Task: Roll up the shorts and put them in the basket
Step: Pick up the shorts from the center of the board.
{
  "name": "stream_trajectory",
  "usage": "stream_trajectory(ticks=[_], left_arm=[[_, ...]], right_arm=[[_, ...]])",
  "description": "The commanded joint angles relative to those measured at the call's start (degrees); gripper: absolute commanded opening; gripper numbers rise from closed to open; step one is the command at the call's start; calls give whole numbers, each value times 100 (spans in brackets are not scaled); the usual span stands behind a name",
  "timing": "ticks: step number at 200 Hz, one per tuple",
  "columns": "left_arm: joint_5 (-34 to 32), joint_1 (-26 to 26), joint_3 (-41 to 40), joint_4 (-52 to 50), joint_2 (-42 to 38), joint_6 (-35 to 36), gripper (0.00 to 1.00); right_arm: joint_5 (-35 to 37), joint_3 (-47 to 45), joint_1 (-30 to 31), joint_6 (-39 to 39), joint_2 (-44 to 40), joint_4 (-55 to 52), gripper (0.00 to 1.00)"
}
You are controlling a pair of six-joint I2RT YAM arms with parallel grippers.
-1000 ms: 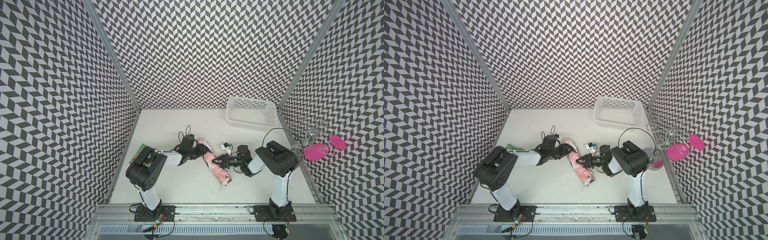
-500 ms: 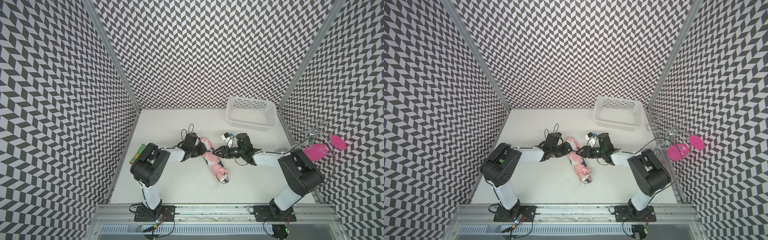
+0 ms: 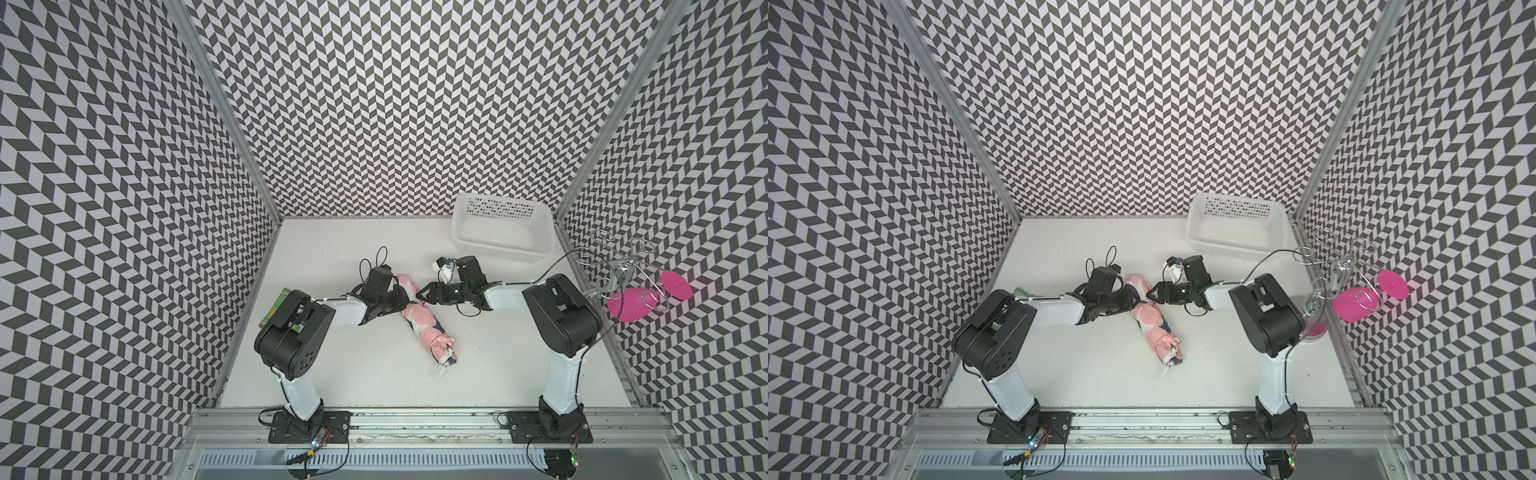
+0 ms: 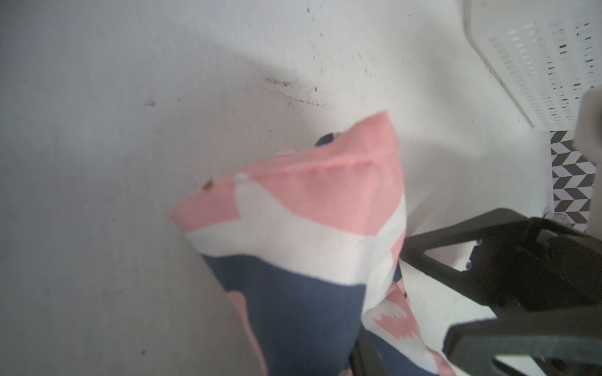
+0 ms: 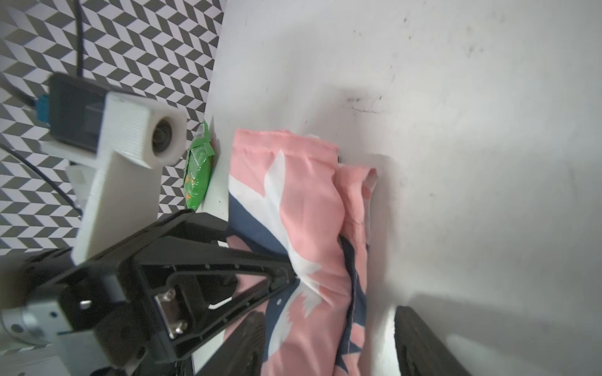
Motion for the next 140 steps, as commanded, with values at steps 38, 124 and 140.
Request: stream_trajectory(ticks=[38,124,140], left_arm=[[-62,35,-171,229,-104,44,22],[-70,104,-107,396,-108,-146,21],[-57,104,-135,436,-135,-186,20]], right_arm=[[-1360,-452,40,537,379,1084,66],[-1857,-1282,326,789,46,1098,46],[-1852,-1297,368,1131,153,1480,31]])
